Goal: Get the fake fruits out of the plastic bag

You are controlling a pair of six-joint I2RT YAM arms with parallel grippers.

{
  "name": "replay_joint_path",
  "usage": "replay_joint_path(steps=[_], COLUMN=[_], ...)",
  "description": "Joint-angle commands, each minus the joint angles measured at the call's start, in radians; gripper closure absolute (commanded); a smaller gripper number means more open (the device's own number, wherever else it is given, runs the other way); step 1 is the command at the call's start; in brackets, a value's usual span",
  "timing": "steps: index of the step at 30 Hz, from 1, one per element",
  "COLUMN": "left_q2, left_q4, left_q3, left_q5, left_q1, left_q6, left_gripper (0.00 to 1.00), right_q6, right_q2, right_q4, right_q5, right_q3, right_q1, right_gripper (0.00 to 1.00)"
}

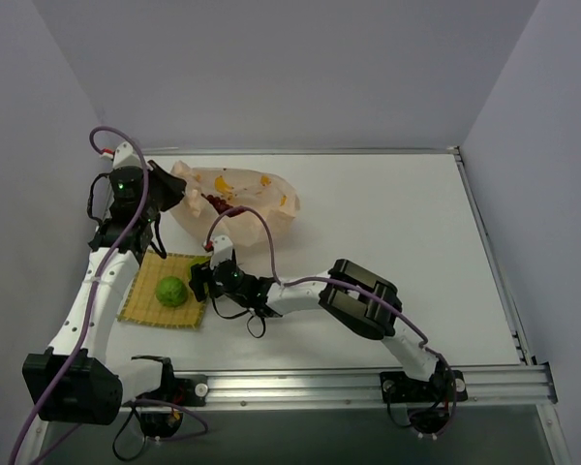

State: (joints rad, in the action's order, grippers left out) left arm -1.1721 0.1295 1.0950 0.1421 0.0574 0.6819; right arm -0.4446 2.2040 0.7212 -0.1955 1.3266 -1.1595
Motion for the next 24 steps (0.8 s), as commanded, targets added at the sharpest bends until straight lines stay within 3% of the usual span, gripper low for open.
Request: replay_joint_path(steps=[1, 18, 21, 22, 24], left_q2=[0.020, 0.025, 0.028, 0.028, 0.034], left_q4=[-0.040, -0.041, -0.039, -0.036, -0.028], left_q3=[0.014, 0.009, 0.013, 0.014, 0.016], left_q5=[0.016, 0.014, 0.016, 0.013, 0.004], left_q1=[-0.010, -0.014, -0.024, -0.030, -0.031], left_q6=[0.001, 0.004, 0.002, 0.002, -0.005], left_gripper=[0.98, 0.98, 0.98, 0.98, 0.98], right_q6=[0.004, 0.081, 0.093, 0.098, 0.106], right_q2=[0.016, 0.129, 0.134, 0.131, 0.109], right_q4=[0.000, -0.082, -0.086, -0.086, -0.083], right_q5=[0.019, 0.079, 0.090, 0.090, 0.093], right_q3=[0.068, 0.244, 0.253, 0.252, 0.241], right_q1=[-0.003, -0.008, -0.006, -0.006, -0.008], right_gripper=[0.53, 0.39, 0.31, 0.22, 0.13])
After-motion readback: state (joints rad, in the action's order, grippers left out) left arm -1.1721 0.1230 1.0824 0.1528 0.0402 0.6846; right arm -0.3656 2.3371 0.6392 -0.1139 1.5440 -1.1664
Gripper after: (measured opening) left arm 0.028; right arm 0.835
